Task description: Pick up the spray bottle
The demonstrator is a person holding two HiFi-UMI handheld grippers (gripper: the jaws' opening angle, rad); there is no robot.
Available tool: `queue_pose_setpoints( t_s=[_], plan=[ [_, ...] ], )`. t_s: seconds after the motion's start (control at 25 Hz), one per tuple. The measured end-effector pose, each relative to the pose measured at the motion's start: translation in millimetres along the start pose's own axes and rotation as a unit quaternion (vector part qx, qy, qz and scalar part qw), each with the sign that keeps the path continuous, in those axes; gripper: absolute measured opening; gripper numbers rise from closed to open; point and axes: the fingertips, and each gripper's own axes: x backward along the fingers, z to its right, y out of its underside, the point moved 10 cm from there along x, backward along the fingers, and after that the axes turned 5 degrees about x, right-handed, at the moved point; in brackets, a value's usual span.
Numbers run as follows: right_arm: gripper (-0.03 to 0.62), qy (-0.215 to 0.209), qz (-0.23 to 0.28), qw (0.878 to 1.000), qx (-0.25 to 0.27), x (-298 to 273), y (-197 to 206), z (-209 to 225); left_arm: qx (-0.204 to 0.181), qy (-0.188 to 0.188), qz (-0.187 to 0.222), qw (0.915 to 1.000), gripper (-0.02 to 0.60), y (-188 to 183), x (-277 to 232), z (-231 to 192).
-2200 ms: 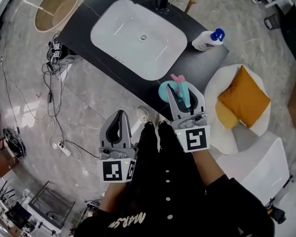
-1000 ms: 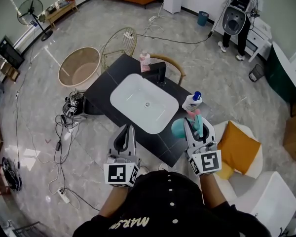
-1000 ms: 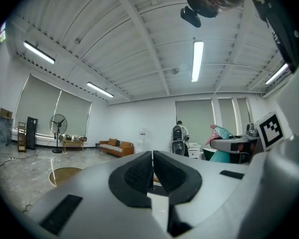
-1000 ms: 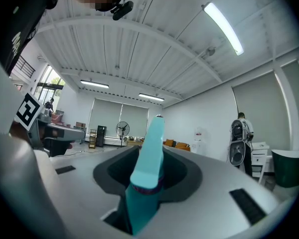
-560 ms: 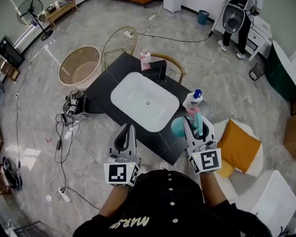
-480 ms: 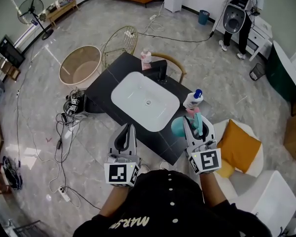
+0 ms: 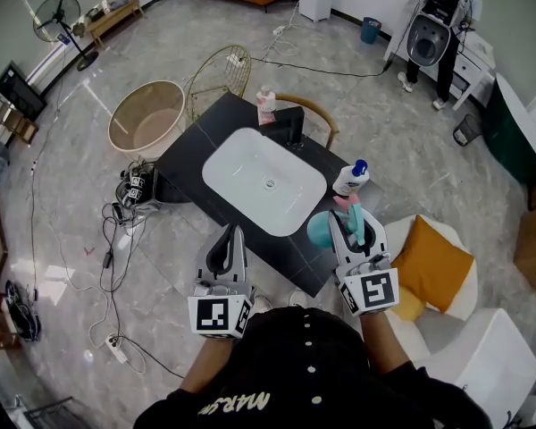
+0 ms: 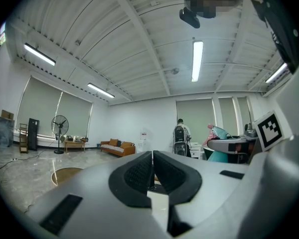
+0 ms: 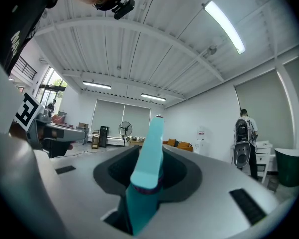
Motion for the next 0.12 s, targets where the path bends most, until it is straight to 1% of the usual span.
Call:
queue_pose_setpoints(
  t_s=[0.12],
  plan=[
    [0.11, -0.002, 0.001, 1.0, 0.003, 0.6, 1.2, -1.5, 0.0, -0.001, 0.001, 1.0, 0.017, 1.1, 0.8, -0.3]
  ],
)
